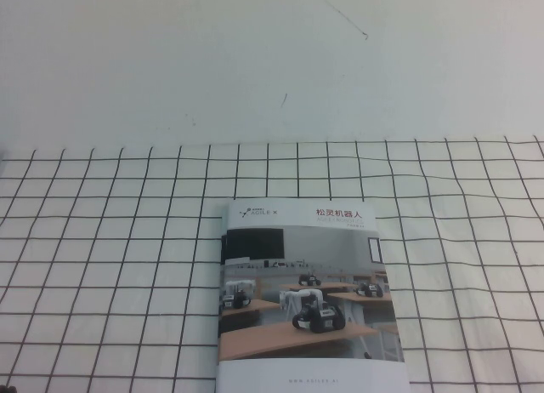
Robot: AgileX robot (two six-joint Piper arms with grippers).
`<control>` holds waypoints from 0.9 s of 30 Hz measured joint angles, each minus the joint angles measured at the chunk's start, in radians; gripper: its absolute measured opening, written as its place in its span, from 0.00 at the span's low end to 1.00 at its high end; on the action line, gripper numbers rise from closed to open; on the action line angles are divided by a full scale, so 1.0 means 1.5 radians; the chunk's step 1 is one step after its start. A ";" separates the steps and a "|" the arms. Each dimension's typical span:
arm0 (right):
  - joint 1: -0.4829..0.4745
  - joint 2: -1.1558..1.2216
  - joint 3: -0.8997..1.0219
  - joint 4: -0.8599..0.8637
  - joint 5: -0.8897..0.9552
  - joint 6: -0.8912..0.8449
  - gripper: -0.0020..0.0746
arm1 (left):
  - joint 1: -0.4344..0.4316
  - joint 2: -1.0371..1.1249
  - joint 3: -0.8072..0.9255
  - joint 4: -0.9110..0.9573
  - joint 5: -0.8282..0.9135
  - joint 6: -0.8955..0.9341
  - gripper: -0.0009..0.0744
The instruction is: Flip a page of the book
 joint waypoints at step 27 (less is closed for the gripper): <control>0.000 0.000 0.000 -0.005 -0.410 -0.020 0.02 | 0.000 0.000 0.004 0.002 -0.494 0.017 0.01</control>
